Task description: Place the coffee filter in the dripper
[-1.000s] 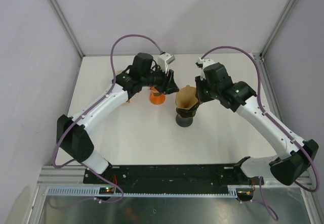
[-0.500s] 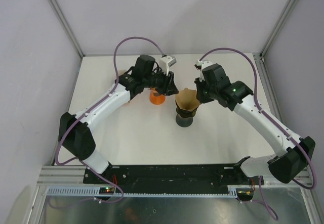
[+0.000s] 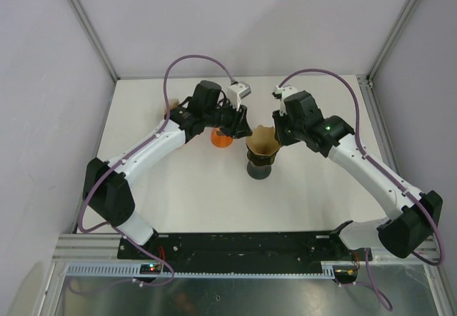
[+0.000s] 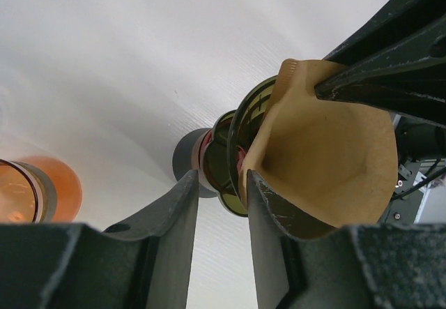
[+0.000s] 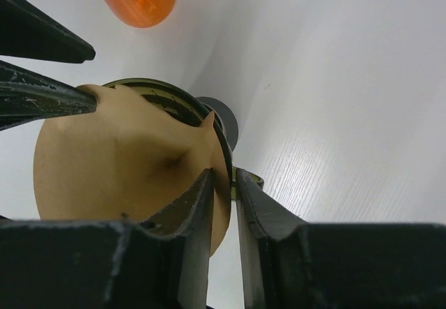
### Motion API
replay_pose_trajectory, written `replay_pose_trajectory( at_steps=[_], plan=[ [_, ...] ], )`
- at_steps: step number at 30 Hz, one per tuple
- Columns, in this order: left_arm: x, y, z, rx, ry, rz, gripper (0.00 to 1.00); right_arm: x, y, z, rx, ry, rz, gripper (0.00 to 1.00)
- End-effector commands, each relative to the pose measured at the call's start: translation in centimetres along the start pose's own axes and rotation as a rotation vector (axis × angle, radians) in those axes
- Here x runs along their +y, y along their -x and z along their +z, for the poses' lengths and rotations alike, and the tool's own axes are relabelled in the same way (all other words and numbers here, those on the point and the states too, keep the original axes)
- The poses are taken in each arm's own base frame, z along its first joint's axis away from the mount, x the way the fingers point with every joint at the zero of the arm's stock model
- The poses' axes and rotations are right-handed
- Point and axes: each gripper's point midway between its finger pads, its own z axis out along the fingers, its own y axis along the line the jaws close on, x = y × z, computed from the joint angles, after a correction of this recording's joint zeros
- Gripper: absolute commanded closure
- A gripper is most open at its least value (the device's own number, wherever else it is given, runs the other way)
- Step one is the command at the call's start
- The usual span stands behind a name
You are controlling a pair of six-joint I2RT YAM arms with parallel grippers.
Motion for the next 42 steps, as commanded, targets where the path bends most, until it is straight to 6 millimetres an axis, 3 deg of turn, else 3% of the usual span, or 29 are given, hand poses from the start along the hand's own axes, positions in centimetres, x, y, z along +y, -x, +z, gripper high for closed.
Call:
replay_pose_trajectory(
  at_steps=[1, 4, 13, 28, 32, 36, 42],
  plan=[
    [-0.2, 1.5, -0.6, -0.046, 0.02, 0.058, 0.61, 0.2, 0.4, -0.1, -0.023, 0.018, -0.023, 0.74],
    [-0.2, 1.9, -0.9, -0.057, 0.028, 0.065, 0.59, 0.3, 0.6, -0.3, -0.035, 0.019, -0.026, 0.66],
    [-0.7, 3.2, -1.4, -0.085, 0.022, 0.079, 0.49, 0.8, 1.8, -1.1, -0.089, 0.045, -0.038, 0.57],
    [-1.4, 4.5, -2.0, -0.112, 0.005, 0.097, 0.37, 0.6, 1.9, -1.3, -0.097, 0.037, -0.054, 0.48],
    [-0.9, 3.4, -1.8, -0.089, 0.018, 0.097, 0.38, -0.3, 0.7, -0.3, -0.04, -0.016, -0.066, 0.48],
    [0.1, 1.7, -1.2, -0.053, 0.047, 0.094, 0.4, -0.4, -0.4, 0.9, -0.006, -0.018, -0.075, 0.48],
    [0.4, 0.6, -0.9, -0.028, 0.048, 0.094, 0.42, -0.2, -1.2, 2.0, 0.005, 0.001, -0.079, 0.48]
  ],
)
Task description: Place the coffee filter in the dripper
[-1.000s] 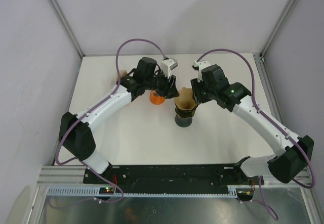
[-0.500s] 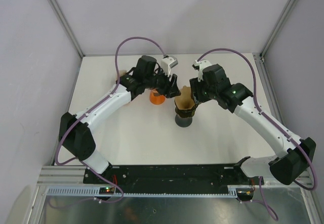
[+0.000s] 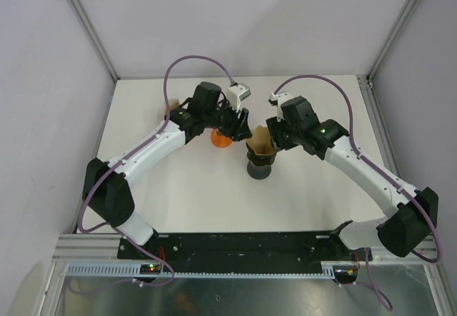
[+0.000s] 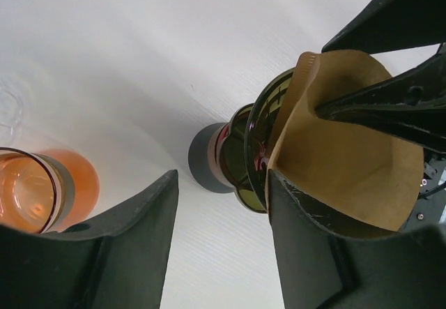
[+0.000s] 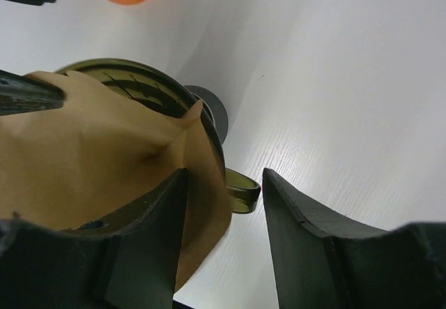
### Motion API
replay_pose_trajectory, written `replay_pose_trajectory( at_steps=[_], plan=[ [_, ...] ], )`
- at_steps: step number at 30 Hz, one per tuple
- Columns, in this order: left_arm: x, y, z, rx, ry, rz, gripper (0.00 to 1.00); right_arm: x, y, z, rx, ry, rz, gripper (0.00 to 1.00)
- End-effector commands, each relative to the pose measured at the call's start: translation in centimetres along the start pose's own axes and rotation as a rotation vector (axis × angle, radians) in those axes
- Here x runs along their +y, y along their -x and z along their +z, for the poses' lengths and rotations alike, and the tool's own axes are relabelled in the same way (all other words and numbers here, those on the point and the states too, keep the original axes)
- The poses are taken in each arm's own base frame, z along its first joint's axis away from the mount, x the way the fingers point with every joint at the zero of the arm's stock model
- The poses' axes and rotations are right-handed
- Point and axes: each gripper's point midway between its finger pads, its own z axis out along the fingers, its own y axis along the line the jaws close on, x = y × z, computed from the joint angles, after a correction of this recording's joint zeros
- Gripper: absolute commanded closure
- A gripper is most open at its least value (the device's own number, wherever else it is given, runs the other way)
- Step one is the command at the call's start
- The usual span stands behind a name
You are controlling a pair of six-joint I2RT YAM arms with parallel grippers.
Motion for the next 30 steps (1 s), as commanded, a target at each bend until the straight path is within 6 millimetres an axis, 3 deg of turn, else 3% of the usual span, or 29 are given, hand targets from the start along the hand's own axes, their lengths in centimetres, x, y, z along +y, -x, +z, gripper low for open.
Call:
replay_pose_trajectory(
  at_steps=[1, 9, 21, 30],
  plan=[
    [-0.5, 0.8, -0.8, -0.031, 0.003, 0.055, 0.42, 0.1, 0.3, 0.9, -0.018, 0.009, -0.015, 0.48],
    [0.1, -0.3, -0.4, -0.008, 0.015, 0.076, 0.43, 0.1, -0.4, 1.7, -0.007, 0.013, -0.023, 0.48],
    [2.1, 0.1, -0.7, -0.011, 0.114, 0.155, 0.47, -1.2, -1.0, 1.9, 0.021, -0.033, -0.026, 0.48],
    [-0.4, 2.7, -1.8, -0.076, 0.023, 0.143, 0.41, 0.4, 1.1, 0.4, -0.074, 0.061, -0.02, 0.46]
  ],
)
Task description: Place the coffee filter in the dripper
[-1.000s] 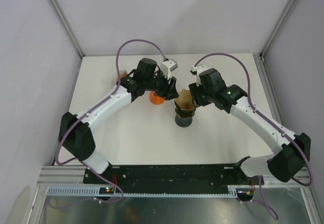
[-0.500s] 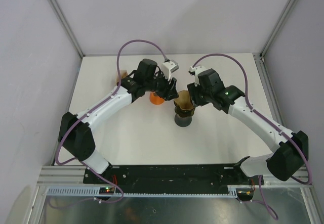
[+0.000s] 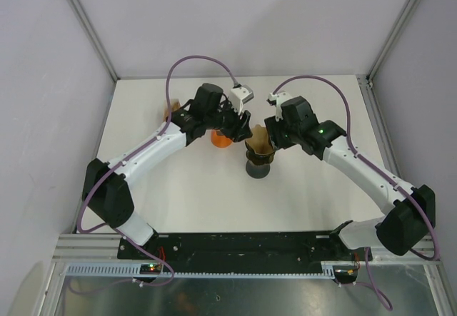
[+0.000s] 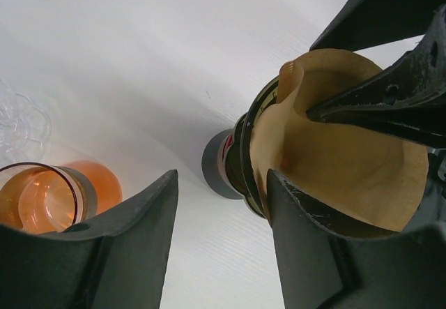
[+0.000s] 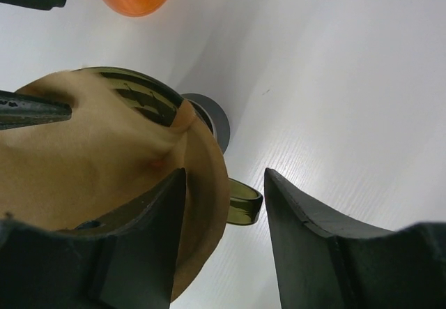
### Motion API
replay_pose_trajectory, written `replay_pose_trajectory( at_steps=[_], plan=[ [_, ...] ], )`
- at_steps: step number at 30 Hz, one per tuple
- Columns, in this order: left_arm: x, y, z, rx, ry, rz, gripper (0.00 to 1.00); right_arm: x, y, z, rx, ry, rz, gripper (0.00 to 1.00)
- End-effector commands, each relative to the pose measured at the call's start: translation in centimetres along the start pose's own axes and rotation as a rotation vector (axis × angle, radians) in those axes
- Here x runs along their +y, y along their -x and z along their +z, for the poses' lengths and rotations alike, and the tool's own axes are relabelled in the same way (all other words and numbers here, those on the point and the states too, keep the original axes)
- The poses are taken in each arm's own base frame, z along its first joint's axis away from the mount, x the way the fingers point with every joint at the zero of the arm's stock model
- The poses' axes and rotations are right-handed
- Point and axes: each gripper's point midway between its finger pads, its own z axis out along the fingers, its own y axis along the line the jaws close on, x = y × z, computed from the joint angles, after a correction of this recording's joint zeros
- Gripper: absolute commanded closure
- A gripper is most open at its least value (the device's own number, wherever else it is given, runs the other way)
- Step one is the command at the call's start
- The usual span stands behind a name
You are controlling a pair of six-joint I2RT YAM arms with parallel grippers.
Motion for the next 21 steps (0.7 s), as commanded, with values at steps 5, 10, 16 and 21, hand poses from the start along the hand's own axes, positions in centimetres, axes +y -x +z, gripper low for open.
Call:
replay_pose_trajectory(
  at_steps=[5, 10, 16, 21],
  plan=[
    [-1.5, 3.4, -2.3, -0.075, -0.047, 0.029, 0.36, 1.6, 2.5, -2.4, -0.12, 0.1, -0.012, 0.42],
    [-1.8, 3.9, -2.4, -0.085, -0.058, 0.027, 0.33, 2.1, 3.8, -3.5, -0.178, 0.131, -0.015, 0.39],
    [-1.9, 4.7, -2.8, -0.097, -0.059, 0.035, 0.27, 2.1, 4.3, -3.6, -0.188, 0.13, -0.022, 0.36],
    [-1.9, 5.4, -3.3, -0.108, -0.061, 0.036, 0.22, 2.0, 5.1, -4.4, -0.215, 0.127, -0.027, 0.32]
  ],
)
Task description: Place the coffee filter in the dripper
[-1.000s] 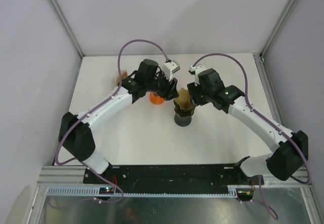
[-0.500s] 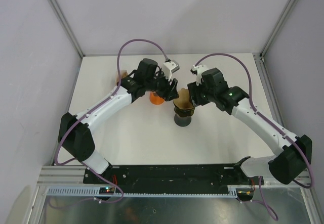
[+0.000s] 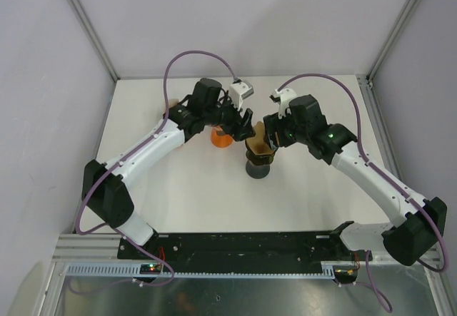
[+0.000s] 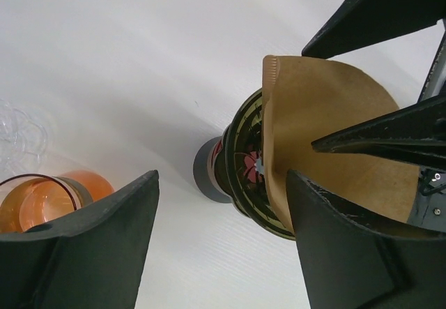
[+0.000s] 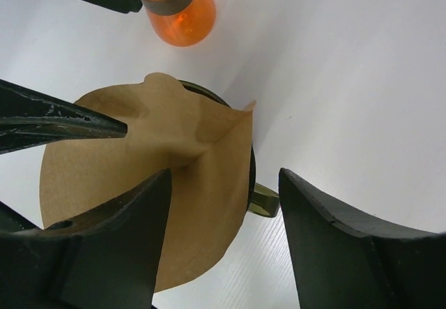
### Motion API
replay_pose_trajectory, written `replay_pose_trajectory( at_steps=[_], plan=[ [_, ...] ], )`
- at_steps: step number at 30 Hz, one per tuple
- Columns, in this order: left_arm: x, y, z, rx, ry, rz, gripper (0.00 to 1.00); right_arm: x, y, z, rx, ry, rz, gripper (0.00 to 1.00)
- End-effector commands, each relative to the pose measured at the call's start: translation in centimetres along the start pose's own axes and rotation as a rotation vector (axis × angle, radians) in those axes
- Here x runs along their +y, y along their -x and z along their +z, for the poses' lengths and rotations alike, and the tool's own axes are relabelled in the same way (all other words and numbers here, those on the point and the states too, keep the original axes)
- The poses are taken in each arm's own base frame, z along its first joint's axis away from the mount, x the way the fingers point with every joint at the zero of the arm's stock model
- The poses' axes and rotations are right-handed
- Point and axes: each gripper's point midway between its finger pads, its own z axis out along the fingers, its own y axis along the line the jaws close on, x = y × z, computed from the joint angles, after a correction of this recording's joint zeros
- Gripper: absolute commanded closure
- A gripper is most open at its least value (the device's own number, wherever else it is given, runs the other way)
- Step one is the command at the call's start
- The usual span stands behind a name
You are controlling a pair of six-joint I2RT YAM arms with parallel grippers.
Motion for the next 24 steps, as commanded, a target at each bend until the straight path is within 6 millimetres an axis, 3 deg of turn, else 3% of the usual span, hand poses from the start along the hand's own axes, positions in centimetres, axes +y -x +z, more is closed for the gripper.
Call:
replay_pose_trajectory(
  at_steps=[1, 11, 15, 17, 20, 24],
  plan=[
    [-1.1, 4.0, -2.5, -0.098, -0.023, 0.038, 0.21, 0.4, 3.3, -1.7, -0.107, 0.017, -0.027, 0.31],
    [0.2, 6.1, -4.5, -0.15, 0.001, 0.048, 0.12, 0.8, 5.9, -3.7, -0.186, 0.043, -0.046, 0.24],
    [1.6, 7.2, -5.8, -0.182, 0.032, 0.033, 0.11, 0.9, 6.9, -4.5, -0.215, 0.05, -0.052, 0.24],
    [3.4, 7.9, -6.8, -0.205, 0.076, 0.009, 0.11, 0.8, 7.7, -5.2, -0.243, 0.047, -0.055, 0.24],
    [7.6, 8.7, -8.3, -0.232, 0.198, -0.035, 0.13, 0.2, 8.7, -6.4, -0.287, 0.026, -0.049, 0.23],
    [13.2, 8.6, -8.5, -0.223, 0.351, -0.079, 0.17, -1.7, 9.1, -7.2, -0.311, -0.034, -0.015, 0.23]
  ],
)
